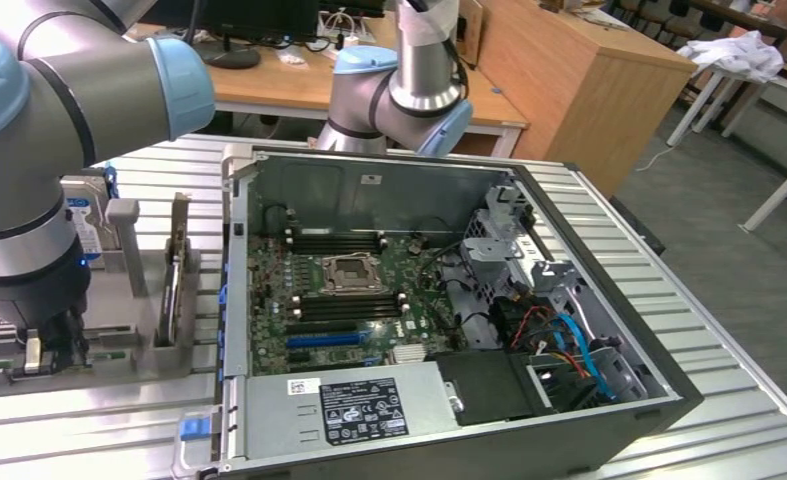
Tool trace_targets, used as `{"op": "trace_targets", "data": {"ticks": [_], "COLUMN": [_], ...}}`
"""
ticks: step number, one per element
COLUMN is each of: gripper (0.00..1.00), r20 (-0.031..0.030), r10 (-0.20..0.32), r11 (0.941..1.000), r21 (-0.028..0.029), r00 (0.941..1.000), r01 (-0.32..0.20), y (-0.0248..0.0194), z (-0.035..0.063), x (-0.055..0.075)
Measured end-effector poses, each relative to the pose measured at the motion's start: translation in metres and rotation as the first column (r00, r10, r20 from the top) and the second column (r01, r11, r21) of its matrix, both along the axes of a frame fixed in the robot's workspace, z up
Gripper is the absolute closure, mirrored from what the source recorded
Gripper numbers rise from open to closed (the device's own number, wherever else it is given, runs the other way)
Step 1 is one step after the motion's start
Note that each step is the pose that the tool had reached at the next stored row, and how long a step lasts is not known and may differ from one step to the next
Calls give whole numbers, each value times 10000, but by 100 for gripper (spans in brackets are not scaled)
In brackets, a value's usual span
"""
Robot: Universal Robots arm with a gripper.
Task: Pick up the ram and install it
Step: 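Pick up the ram and move it above insertion slot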
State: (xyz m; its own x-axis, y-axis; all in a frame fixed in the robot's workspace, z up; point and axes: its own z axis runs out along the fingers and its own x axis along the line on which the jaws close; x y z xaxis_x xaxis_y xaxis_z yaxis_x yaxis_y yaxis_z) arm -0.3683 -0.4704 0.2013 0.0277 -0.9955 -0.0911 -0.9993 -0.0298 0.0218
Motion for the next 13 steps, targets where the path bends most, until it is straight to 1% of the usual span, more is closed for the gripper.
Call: {"op": "trace_targets", "data": {"ticks": [13], "gripper": [81], "r20": [0], "r10": [0], "r11": [10000], "r21": [-1], "r00": [10000], "r01": [0], "y": [-6], "z": [0], "x": [0]}}
